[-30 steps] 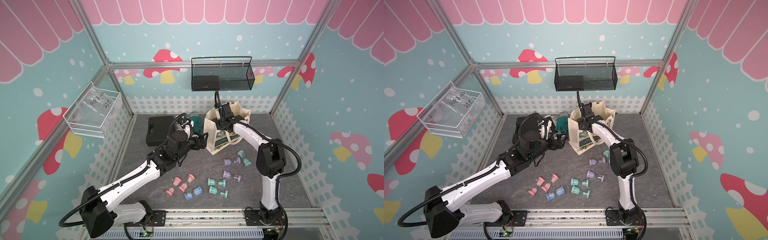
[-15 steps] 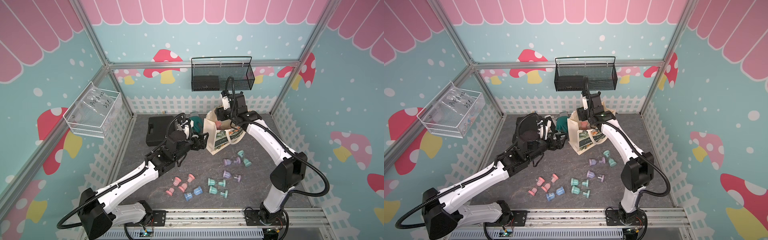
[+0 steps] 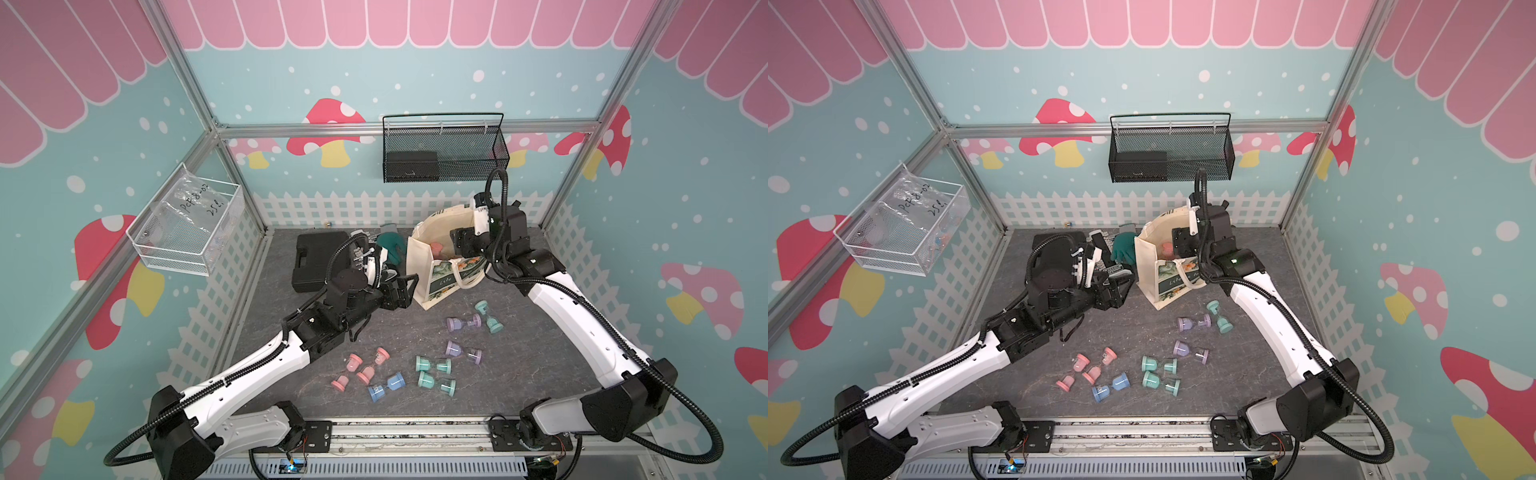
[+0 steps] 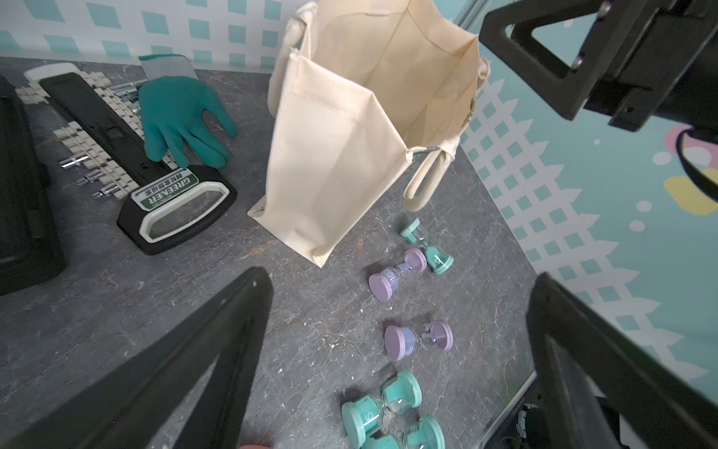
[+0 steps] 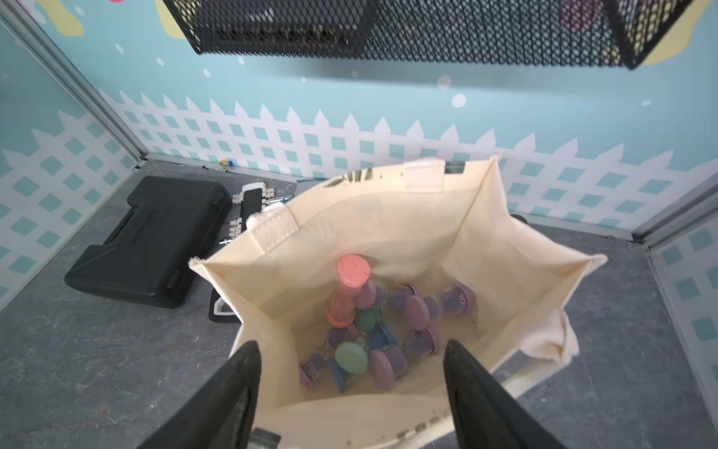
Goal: Put the hourglass into the canvas bag
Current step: Place the hourglass in the canvas bag, then pick up the hourglass from the center of the board.
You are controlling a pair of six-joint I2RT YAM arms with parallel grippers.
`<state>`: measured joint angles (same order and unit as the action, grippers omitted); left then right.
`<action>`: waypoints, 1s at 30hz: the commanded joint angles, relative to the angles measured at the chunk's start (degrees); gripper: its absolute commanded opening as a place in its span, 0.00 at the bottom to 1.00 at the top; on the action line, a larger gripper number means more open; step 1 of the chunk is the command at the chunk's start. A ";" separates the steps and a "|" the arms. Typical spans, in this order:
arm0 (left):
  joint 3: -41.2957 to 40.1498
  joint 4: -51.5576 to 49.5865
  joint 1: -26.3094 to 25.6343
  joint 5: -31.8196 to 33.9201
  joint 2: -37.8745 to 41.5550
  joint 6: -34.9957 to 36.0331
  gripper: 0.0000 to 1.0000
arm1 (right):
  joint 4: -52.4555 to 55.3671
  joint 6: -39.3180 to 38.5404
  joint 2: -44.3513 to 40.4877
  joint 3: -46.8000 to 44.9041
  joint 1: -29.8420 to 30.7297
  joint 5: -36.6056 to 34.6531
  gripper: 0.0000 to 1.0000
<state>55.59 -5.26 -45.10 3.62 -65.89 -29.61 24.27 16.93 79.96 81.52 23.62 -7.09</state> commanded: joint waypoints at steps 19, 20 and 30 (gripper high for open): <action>-3.65 6.34 -4.89 -3.71 -4.01 -2.21 0.99 | -4.52 11.15 -16.41 -36.41 -10.99 2.91 0.80; -3.65 6.40 -5.14 -3.77 -4.42 -2.38 0.99 | -5.45 11.49 -16.10 -37.53 -11.54 3.45 0.80; -4.13 8.60 -7.02 -3.96 -6.89 -3.27 0.99 | -17.75 12.43 -11.83 -46.83 -17.97 9.05 0.79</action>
<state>52.36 1.67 -51.75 0.14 -72.25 -32.14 11.92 28.18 66.87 35.75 7.14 -0.40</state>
